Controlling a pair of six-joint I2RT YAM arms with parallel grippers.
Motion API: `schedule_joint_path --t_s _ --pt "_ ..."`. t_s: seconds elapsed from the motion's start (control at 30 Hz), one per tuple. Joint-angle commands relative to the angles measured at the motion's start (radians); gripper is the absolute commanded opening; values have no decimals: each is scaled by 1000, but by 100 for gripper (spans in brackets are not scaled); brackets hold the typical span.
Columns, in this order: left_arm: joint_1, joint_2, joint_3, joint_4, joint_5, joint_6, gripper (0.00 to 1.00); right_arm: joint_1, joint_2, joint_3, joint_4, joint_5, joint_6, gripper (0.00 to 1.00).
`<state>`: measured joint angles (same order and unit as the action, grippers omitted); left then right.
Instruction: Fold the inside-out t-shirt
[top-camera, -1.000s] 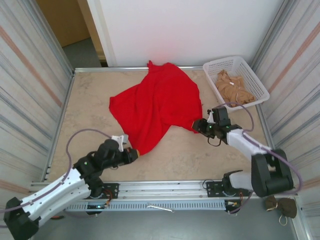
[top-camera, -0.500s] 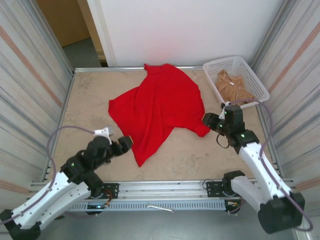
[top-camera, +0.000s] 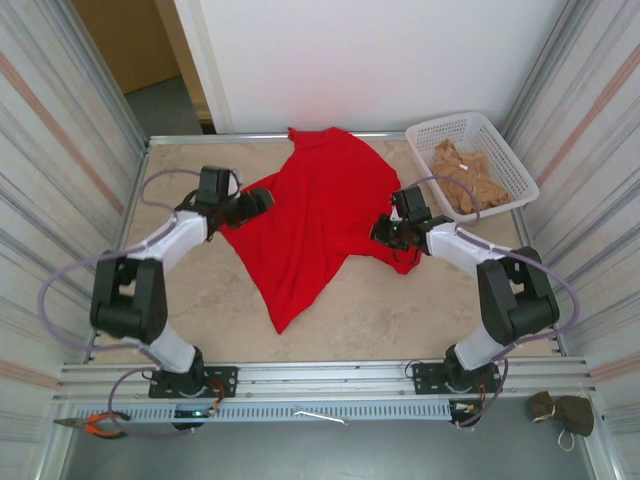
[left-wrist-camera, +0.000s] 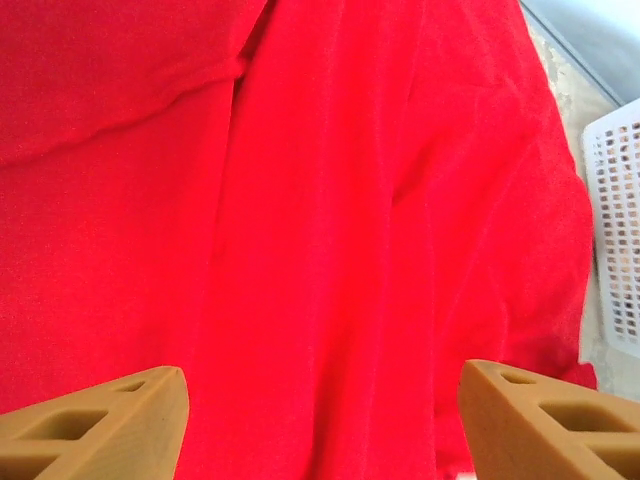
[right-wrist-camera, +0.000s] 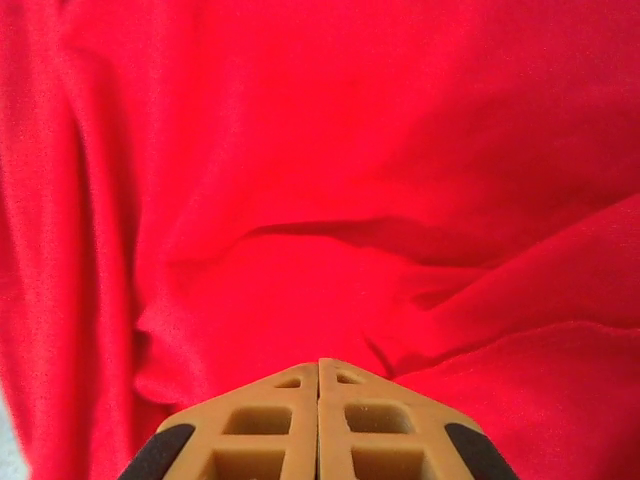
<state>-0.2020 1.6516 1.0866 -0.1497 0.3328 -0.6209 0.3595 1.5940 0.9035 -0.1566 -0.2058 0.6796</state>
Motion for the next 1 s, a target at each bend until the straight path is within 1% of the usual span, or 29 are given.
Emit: schedule_joint_path --t_s 0.0,0.07,0.13,0.23,0.33,0.47,0.6,0.7,0.77,0.8,0.87,0.97 --pt "29 114 90 -12 46 60 71 -11 38 -2 17 40 46 3" --pt "54 186 128 -18 58 49 71 -30 47 -37 18 46 69 0" --pt "80 235 151 -34 57 43 70 -52 44 -73 20 42 82 0" --pt "128 273 146 -38 67 20 69 -88 22 -122 11 49 88 0" --pt "164 266 94 -23 67 -11 69 -130 7 -138 -8 49 81 0" --pt "193 217 -14 -11 52 -58 68 -178 24 -109 -54 39 74 0" --pt "203 154 -111 -16 45 -77 67 -192 63 -49 -93 26 55 0" --pt "215 80 -225 24 60 -137 67 -191 108 12 -134 21 35 0" --pt "243 -6 -366 112 71 -248 67 -190 137 47 -151 19 24 0" --pt "254 -66 -461 180 75 -320 67 -189 158 68 -160 19 18 1" --pt "263 -176 -610 245 63 -435 67 -189 198 109 -176 12 9 1" --pt "253 -361 -771 236 45 -525 66 -185 264 174 -205 17 -1 1"
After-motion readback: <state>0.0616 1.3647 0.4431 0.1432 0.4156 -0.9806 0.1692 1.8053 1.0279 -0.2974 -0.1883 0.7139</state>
